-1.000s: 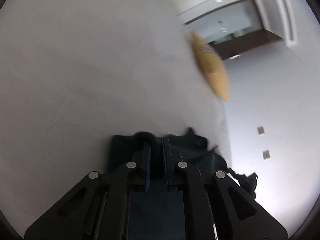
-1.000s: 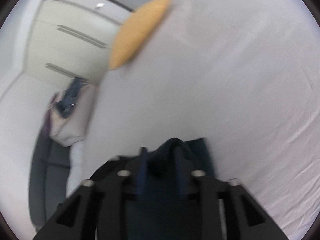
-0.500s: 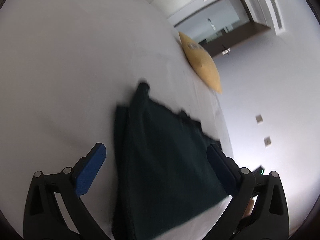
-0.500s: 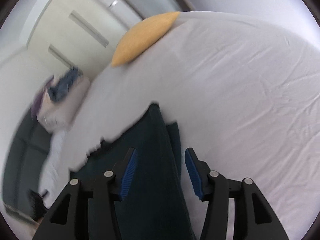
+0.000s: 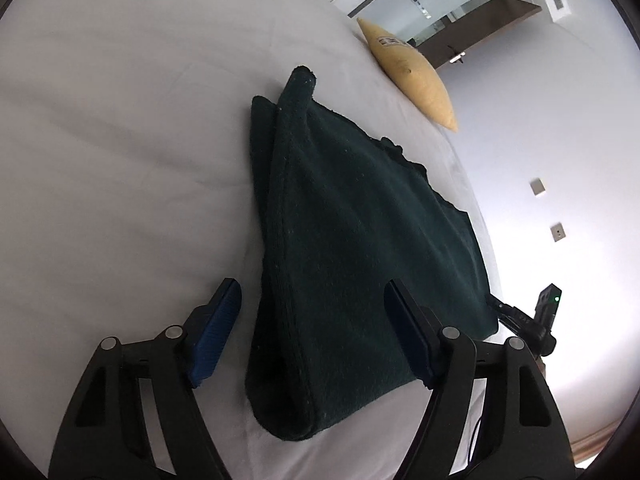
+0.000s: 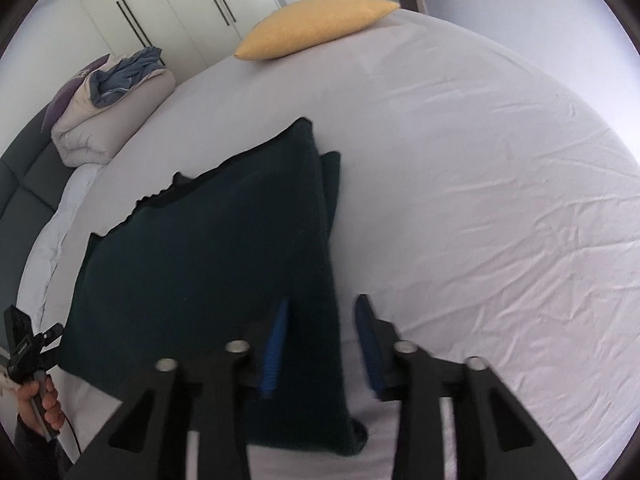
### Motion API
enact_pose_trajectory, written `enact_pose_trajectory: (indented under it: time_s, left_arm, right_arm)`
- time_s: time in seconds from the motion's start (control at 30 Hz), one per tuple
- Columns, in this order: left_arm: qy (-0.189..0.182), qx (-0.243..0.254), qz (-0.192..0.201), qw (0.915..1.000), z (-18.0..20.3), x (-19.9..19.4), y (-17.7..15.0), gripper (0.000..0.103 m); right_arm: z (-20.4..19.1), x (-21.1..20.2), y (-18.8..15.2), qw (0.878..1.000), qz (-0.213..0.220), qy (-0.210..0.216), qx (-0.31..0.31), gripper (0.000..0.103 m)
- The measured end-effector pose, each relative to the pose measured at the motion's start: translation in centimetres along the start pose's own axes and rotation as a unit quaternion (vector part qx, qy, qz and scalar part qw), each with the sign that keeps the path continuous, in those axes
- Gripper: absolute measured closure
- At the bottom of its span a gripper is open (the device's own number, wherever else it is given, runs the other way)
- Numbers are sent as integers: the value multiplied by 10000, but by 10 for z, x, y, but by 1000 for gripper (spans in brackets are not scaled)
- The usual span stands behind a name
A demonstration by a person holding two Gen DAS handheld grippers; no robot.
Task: Fold small clothes
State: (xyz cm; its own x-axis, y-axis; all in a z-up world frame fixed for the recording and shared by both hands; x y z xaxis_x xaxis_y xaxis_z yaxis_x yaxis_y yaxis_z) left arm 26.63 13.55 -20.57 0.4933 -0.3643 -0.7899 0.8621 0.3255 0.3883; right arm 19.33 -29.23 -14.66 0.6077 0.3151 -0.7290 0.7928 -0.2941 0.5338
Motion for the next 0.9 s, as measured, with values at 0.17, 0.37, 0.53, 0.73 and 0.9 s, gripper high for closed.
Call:
enact_pose_trajectory:
  time_s: [0.17, 0.37, 0.53, 0.73, 0.9]
  left_arm:
    - [102, 258, -3, 9996, 5, 2, -4, 62]
    - [253, 207, 115, 9994, -5, -2, -5, 84]
    - [313, 290, 275, 9987, -4, -16, -9, 97]
    - [210, 221, 324, 9990, -6, -28, -27, 99]
    - [156, -39, 204, 9997, -28, -31, -56, 99]
  right_arm:
    - [-13, -4, -6, 9993, -18, -148, -349, 95]
    - [-19, -12, -7, 9992, 128, -130, -342, 97]
    - [-18, -19, -10, 9995, 226, -47, -204, 97]
    - [-12, -28, -25, 9996, 257, 100, 53, 98]
    - [9, -27, -41, 9984, 225, 209, 469, 98]
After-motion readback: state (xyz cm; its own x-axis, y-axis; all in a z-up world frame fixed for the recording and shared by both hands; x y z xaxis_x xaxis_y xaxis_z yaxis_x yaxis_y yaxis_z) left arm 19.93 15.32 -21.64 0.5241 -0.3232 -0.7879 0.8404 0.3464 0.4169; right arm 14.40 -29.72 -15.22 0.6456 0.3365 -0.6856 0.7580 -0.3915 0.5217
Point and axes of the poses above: each gripper's, at about its wrist camera, not at the fingertips, and x roughly the way its jaws point, z to its right, y to its top, the point moved 8 cm from there along x, roughly the way its jaws point, and after that the axes turned 14 degrees about y, right-handed, at the moved point
